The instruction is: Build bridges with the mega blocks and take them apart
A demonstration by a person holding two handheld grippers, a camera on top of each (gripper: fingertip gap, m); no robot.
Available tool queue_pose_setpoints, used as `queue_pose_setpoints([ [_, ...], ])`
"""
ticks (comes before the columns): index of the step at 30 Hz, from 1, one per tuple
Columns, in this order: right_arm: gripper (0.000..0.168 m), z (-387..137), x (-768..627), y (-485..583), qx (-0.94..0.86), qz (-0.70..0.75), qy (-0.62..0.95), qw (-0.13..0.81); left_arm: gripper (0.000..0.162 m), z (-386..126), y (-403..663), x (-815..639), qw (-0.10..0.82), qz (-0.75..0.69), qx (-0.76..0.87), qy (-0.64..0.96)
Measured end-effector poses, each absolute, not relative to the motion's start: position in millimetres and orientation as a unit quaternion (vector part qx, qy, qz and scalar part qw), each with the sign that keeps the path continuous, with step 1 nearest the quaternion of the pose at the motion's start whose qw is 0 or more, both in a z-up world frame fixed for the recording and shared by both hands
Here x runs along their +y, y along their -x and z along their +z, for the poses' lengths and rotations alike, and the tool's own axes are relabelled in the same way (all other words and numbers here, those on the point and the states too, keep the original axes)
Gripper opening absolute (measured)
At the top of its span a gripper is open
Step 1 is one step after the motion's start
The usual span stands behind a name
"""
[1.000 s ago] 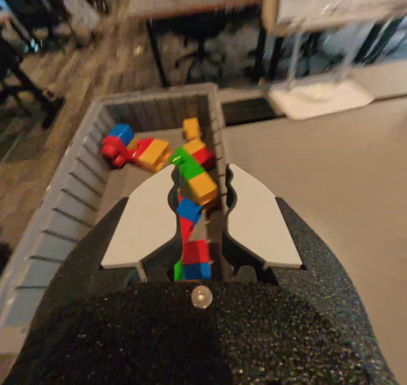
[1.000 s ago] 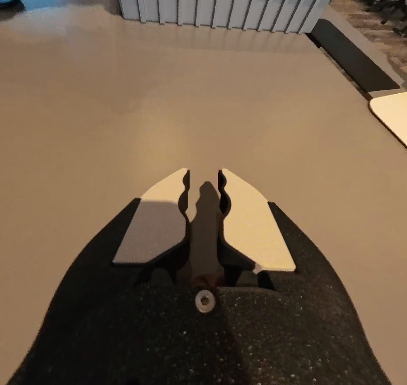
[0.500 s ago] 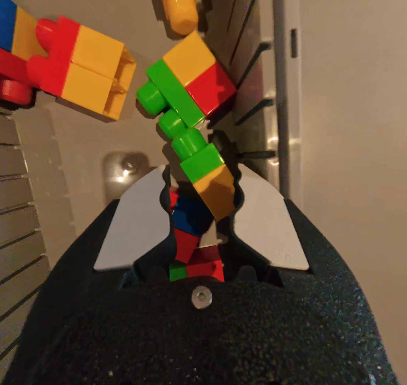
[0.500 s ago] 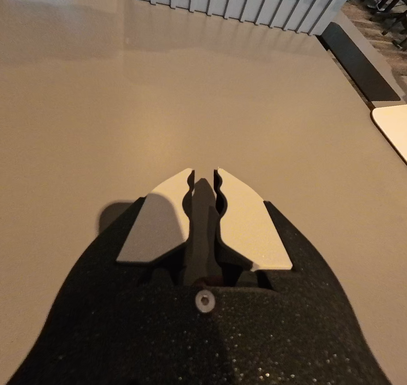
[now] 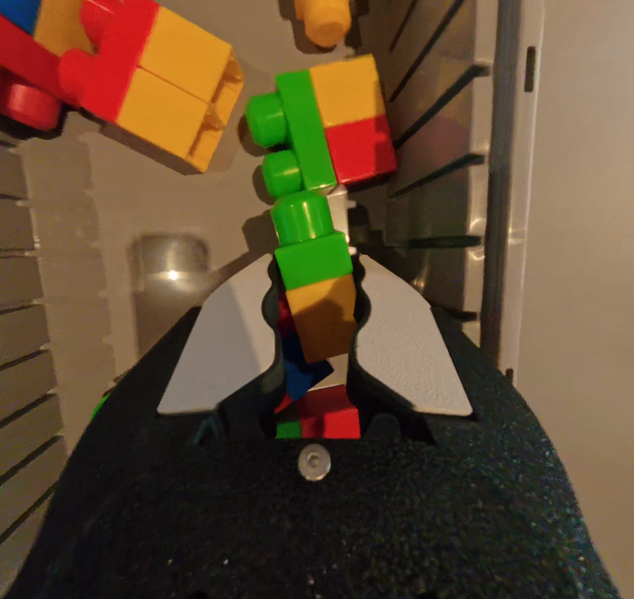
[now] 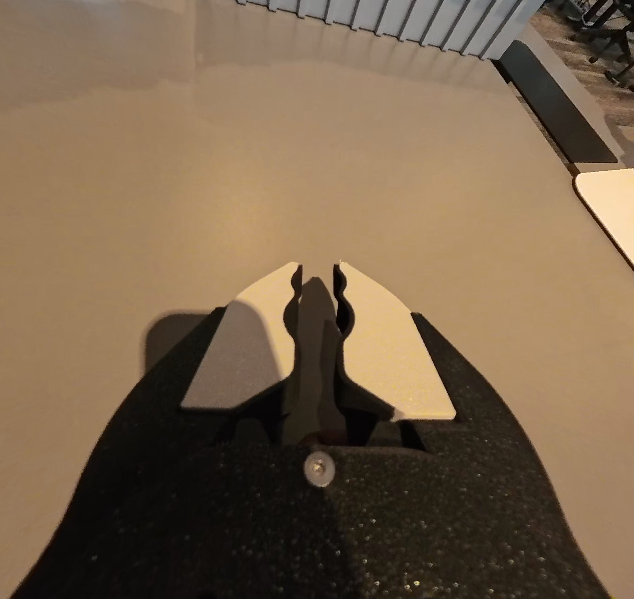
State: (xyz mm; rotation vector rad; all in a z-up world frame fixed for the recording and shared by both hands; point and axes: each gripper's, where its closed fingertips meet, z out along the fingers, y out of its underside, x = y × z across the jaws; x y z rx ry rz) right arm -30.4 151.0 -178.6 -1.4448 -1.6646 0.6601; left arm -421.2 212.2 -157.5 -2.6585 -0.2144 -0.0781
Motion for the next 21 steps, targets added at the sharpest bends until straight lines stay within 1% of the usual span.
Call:
queue_pose_setpoints([
  [1,0.017,-178.2,151.3,30.1,-0.659,0.263,0.574,0.408,0.04,-149.0,424.8,212.1,0.257,-0.026,-0.084,0.962],
  [5,0.019,-176.1,152.4,29.3,-0.652,0.274,0.578,0.407,0.04,-96.3,430.8,206.4,0.357,0.007,-0.079,0.931],
  [8,0.021,-174.6,153.7,28.9,-0.646,0.284,0.582,0.404,0.039,-47.6,405.4,202.4,0.441,0.009,-0.04,0.897],
  [11,0.029,-169.3,157.7,27.4,-0.629,0.304,0.589,0.407,0.039,-2.9,316.0,203.4,0.533,-0.114,0.032,0.838],
  [12,0.036,-165.6,160.1,26.0,-0.623,0.315,0.586,0.411,0.039,3.1,277.0,203.2,0.547,-0.157,0.065,0.82],
  [14,0.05,-155.3,166.6,20.4,-0.607,0.35,0.58,0.416,0.039,-2.4,196.1,203.9,0.553,-0.223,0.15,0.789],
  [16,0.061,-136.7,175.5,11.8,-0.561,0.423,0.581,0.411,0.039,-19.2,120.7,204.4,0.553,-0.299,0.218,0.747],
  [17,0.064,-125.1,180.2,5.9,-0.529,0.47,0.58,0.404,0.039,-28.0,89.4,204.5,0.557,-0.336,0.24,0.721],
  [19,0.067,-104.3,191.2,-9.1,-0.466,0.553,0.57,0.39,0.039,-40.8,44.8,202.8,0.594,-0.372,0.274,0.658],
  [21,0.062,-92.3,200.8,-23.7,-0.426,0.602,0.557,0.382,0.039,-53.3,21.3,199.0,0.626,-0.383,0.283,0.617],
])
